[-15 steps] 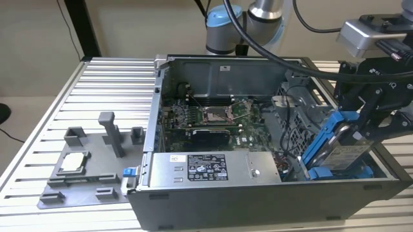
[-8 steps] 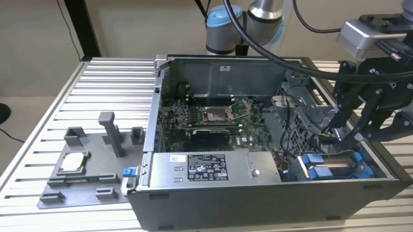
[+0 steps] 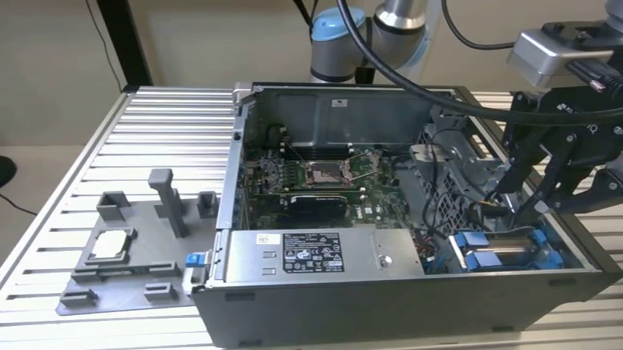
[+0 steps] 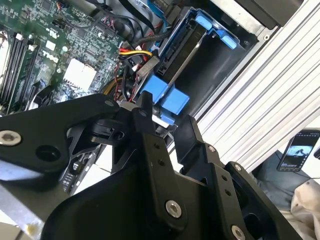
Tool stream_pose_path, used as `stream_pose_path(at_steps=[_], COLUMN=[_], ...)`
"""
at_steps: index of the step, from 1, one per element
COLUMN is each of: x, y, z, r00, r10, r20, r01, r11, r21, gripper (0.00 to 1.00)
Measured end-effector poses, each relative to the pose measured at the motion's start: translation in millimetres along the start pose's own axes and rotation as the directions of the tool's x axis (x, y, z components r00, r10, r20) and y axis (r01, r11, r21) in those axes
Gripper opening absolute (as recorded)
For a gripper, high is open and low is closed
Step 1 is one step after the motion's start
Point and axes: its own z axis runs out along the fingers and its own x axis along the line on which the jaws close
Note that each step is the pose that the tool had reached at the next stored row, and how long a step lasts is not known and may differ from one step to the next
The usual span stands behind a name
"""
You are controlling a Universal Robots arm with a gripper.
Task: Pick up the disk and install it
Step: 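Insert the first disk wire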
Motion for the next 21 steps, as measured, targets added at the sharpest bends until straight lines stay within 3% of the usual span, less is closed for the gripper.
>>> stream_pose_path(at_steps=[7, 11, 13, 21], x=[0.0, 0.0, 0.0, -2.6], y=[0.0, -0.2, -0.2, -1.1], z=[1.0, 3.2, 5.4, 18.8], r00=[1.0000, 0.9996, 0.9992, 0.9987], r10=[0.000, 0.002, 0.008, 0.029], r20=[0.0018, 0.0291, 0.0383, 0.0419], r01=[0.000, -0.002, -0.008, -0.029], r11=[1.0000, 1.0000, 0.9999, 0.9995], r21=[0.0009, 0.0076, 0.0085, 0.0089], gripper=[1.00, 1.00, 1.00, 1.00])
